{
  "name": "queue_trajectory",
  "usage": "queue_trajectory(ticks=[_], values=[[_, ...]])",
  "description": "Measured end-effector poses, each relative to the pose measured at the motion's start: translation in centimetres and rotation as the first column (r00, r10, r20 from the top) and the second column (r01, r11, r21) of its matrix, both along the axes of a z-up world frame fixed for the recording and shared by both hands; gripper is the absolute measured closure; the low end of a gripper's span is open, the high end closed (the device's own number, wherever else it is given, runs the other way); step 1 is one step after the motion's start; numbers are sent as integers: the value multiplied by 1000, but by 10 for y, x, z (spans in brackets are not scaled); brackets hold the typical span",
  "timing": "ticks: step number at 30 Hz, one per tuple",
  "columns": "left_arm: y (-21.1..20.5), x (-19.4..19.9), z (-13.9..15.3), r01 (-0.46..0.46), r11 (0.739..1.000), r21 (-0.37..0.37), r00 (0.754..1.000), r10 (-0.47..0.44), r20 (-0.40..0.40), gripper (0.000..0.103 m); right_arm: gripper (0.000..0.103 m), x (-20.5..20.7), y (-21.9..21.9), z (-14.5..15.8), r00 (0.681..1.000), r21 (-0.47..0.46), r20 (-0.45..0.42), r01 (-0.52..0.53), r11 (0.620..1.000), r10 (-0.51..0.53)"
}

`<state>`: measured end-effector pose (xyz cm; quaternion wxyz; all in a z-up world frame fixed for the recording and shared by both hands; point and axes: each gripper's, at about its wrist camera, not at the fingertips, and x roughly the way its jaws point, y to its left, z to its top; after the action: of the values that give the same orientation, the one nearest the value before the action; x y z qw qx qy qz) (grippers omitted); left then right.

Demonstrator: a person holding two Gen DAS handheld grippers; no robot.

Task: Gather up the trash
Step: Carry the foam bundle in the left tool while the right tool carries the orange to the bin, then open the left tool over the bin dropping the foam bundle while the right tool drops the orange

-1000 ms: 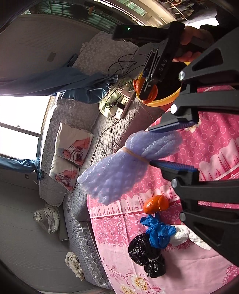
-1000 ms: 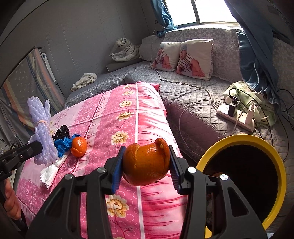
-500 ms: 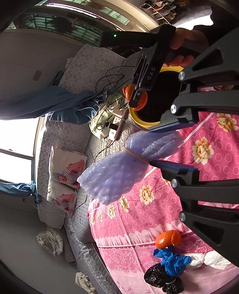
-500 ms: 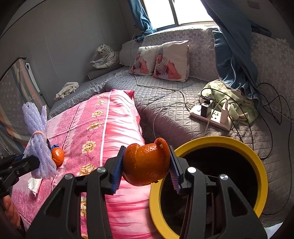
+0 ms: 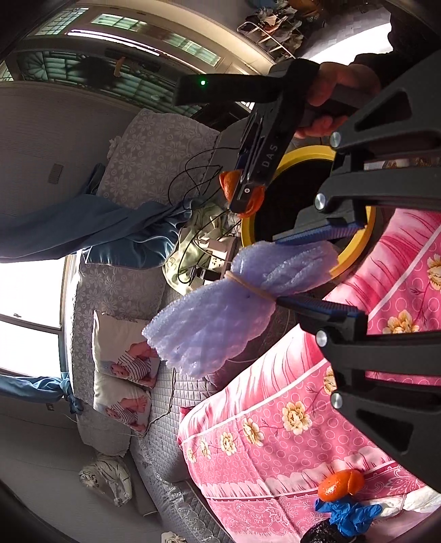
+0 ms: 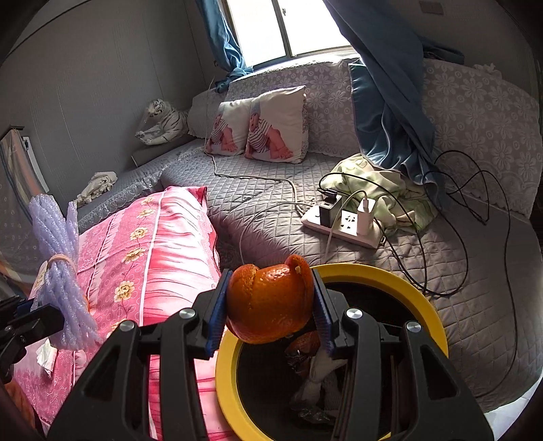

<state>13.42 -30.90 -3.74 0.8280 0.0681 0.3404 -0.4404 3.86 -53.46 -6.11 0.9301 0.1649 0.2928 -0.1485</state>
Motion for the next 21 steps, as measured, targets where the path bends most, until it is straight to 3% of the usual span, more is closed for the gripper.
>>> queue_trajectory(ticks=[21], values=[[-67, -12, -21, 120, 991, 52, 993, -120, -9, 74, 61, -21, -55, -21, 990, 53, -36, 139, 989, -137]])
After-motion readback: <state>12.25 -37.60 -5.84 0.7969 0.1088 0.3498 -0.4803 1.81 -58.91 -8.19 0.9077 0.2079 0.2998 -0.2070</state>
